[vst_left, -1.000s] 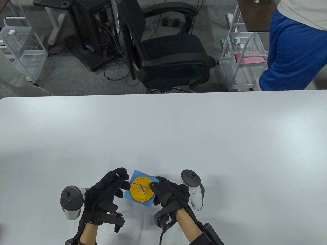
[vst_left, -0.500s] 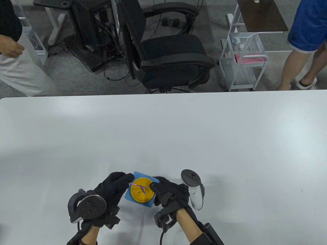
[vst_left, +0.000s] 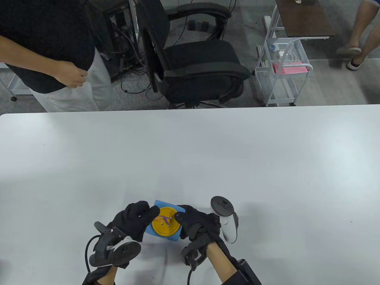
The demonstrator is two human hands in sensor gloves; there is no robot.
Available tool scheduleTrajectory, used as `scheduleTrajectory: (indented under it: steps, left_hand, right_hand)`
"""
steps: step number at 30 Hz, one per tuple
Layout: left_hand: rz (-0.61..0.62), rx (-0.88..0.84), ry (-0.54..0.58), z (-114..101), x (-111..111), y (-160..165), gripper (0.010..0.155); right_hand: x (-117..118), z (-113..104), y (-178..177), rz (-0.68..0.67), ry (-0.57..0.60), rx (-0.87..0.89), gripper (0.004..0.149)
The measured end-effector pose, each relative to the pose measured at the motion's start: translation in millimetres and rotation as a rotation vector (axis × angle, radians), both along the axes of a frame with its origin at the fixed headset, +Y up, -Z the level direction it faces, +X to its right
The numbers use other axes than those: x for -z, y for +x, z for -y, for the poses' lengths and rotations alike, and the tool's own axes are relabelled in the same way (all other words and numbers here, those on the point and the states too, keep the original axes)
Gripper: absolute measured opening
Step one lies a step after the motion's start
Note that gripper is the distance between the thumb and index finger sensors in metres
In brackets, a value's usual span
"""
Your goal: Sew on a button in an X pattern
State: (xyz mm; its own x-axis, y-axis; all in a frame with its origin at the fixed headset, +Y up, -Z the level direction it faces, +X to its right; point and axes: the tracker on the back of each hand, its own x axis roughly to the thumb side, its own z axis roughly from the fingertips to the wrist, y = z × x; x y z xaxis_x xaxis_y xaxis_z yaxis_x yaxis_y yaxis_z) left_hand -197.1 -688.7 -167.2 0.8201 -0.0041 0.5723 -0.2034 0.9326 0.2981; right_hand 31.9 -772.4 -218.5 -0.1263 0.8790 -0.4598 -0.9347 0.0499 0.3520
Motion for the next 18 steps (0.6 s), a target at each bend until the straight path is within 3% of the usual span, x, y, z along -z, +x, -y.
scheduleTrajectory:
  steps: [18]
  left_hand:
    - [0.01,0.204,0.142,-3.0,-10.6,17.5,0.035]
  right_hand:
    - [1.0,-0.5,1.1,0.001,0.013,-0.007,0.046]
